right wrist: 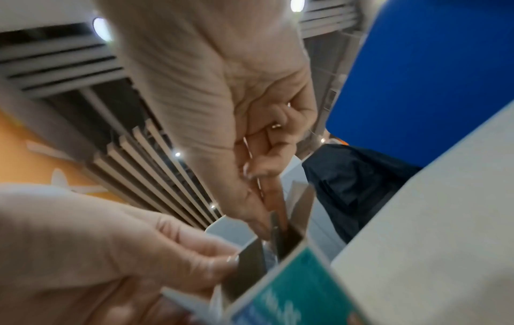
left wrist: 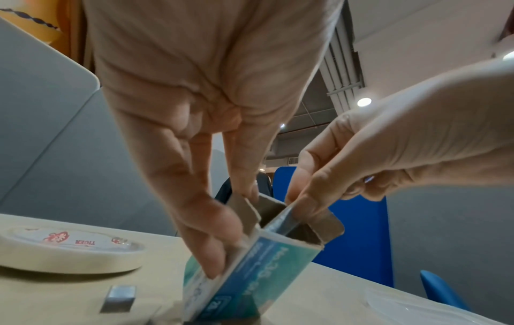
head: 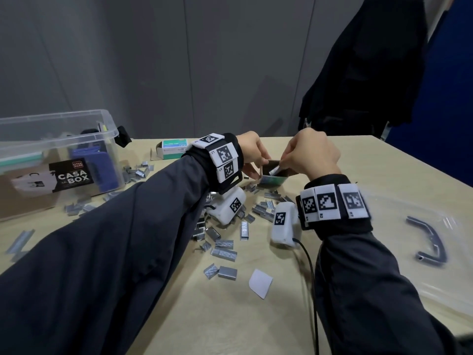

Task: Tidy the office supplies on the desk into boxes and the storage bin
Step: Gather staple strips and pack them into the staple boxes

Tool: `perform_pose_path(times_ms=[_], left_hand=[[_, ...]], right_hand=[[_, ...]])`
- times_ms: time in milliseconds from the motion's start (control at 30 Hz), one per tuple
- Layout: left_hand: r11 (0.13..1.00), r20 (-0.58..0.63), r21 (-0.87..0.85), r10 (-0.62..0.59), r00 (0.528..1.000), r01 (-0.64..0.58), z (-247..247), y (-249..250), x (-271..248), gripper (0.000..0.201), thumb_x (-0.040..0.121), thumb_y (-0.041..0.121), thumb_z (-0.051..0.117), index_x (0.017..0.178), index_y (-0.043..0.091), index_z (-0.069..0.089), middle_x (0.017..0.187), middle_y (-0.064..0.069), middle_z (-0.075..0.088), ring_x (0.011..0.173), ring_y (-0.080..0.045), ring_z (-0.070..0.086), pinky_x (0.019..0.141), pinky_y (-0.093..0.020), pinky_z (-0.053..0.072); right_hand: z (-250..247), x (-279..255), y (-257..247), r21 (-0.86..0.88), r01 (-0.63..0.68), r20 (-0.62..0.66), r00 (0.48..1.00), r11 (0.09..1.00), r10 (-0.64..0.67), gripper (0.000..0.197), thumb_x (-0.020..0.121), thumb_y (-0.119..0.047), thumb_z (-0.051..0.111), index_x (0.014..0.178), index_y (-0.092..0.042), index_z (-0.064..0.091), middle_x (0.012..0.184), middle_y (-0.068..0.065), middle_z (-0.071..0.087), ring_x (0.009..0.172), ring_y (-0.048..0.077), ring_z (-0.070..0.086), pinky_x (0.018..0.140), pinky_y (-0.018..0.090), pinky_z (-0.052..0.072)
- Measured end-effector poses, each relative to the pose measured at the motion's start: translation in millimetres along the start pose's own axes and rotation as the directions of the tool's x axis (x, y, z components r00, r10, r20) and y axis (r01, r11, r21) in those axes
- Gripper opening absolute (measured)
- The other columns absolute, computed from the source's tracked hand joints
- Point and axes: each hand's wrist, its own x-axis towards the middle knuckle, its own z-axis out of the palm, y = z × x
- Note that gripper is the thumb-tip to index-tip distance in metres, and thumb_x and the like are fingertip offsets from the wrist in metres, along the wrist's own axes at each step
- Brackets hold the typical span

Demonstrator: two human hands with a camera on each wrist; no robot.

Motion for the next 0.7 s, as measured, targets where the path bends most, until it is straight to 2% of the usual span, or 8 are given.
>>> perform_pose_path(times_ms=[100, 200, 300, 367, 500, 633, 700], left_hand=[[1.000, 0.010, -0.017, -0.011, 1.000, 0.011, -2, -1, 2, 0.017, 0.095, 0.001, 0.056, 0.106, 0.001, 0.069, 0.109, -0.022, 0.065, 0.077, -0.035, 0.065, 0.060, -0.032, 0.060], [1.000, 0.020, -0.005, -0.013, 1.000, 0.013, -5, -2, 2, 0.018, 0.096, 0.004, 0.055, 0.106, 0.004, 0.070, 0.099, -0.017, 0.067, 0.073, -0.029, 0.066, 0.056, -0.028, 0.057], [1.000, 0.032, 0.024, -0.005, 0.999, 0.004, -7, -2, 3, 0.021, 0.097, 0.005, 0.054, 0.110, 0.004, 0.070, 0.094, -0.012, 0.067, 0.065, -0.022, 0.067, 0.055, -0.025, 0.055], [0.998, 0.034, 0.055, -0.005, 0.999, 0.003, -8, 0, 4, 0.022, 0.098, 0.006, 0.053, 0.113, 0.005, 0.069, 0.098, -0.012, 0.067, 0.063, -0.020, 0.067, 0.053, -0.024, 0.053], [0.995, 0.035, 0.101, -0.007, 0.999, 0.003, -8, 3, 5, 0.023, 0.099, 0.007, 0.051, 0.114, 0.005, 0.068, 0.110, -0.017, 0.068, 0.065, -0.021, 0.066, 0.050, -0.022, 0.050], [0.994, 0.034, 0.112, -0.016, 0.999, 0.012, -8, 5, 7, 0.024, 0.099, 0.005, 0.051, 0.116, 0.002, 0.066, 0.101, -0.016, 0.065, 0.064, -0.024, 0.065, 0.044, -0.021, 0.049], [0.993, 0.039, 0.113, -0.023, 0.999, 0.018, -10, 6, 7, 0.024, 0.099, 0.005, 0.050, 0.116, 0.001, 0.065, 0.100, -0.017, 0.064, 0.066, -0.025, 0.064, 0.042, -0.020, 0.048]], right_hand=[[8, 3, -1, 0.018, 0.002, 0.041, 0.999, 1.000, -0.003, 0.017, 0.075, -0.024, 0.076, 0.092, -0.021, 0.074, 0.097, 0.001, 0.070, 0.097, 0.024, 0.063, 0.071, 0.031, 0.046], [11, 6, -3, 0.007, 0.022, 0.084, 0.996, 1.000, -0.023, 0.014, 0.075, -0.024, 0.078, 0.089, -0.022, 0.075, 0.094, 0.001, 0.070, 0.094, 0.024, 0.063, 0.070, 0.030, 0.044], [15, 8, -7, -0.039, 0.058, 0.106, 0.993, 0.998, -0.054, 0.016, 0.076, -0.024, 0.076, 0.092, -0.022, 0.075, 0.095, 0.001, 0.070, 0.094, 0.024, 0.062, 0.069, 0.030, 0.044], [17, 11, -8, -0.082, 0.083, 0.109, 0.991, 0.993, -0.074, 0.020, 0.079, -0.025, 0.074, 0.098, -0.022, 0.074, 0.098, 0.002, 0.069, 0.094, 0.024, 0.062, 0.070, 0.030, 0.043], [17, 17, -12, -0.192, 0.158, 0.157, 0.979, 0.968, -0.129, 0.025, 0.082, -0.024, 0.069, 0.107, -0.021, 0.071, 0.104, 0.005, 0.068, 0.094, 0.026, 0.061, 0.071, 0.031, 0.043], [14, 20, -15, -0.286, 0.269, 0.191, 0.957, 0.920, -0.221, 0.027, 0.086, -0.025, 0.063, 0.112, -0.020, 0.070, 0.110, 0.008, 0.066, 0.101, 0.030, 0.062, 0.073, 0.033, 0.044], [12, 21, -16, -0.315, 0.317, 0.212, 0.942, 0.895, -0.259, 0.026, 0.088, -0.024, 0.061, 0.112, -0.019, 0.070, 0.109, 0.008, 0.066, 0.099, 0.031, 0.063, 0.072, 0.033, 0.043]])
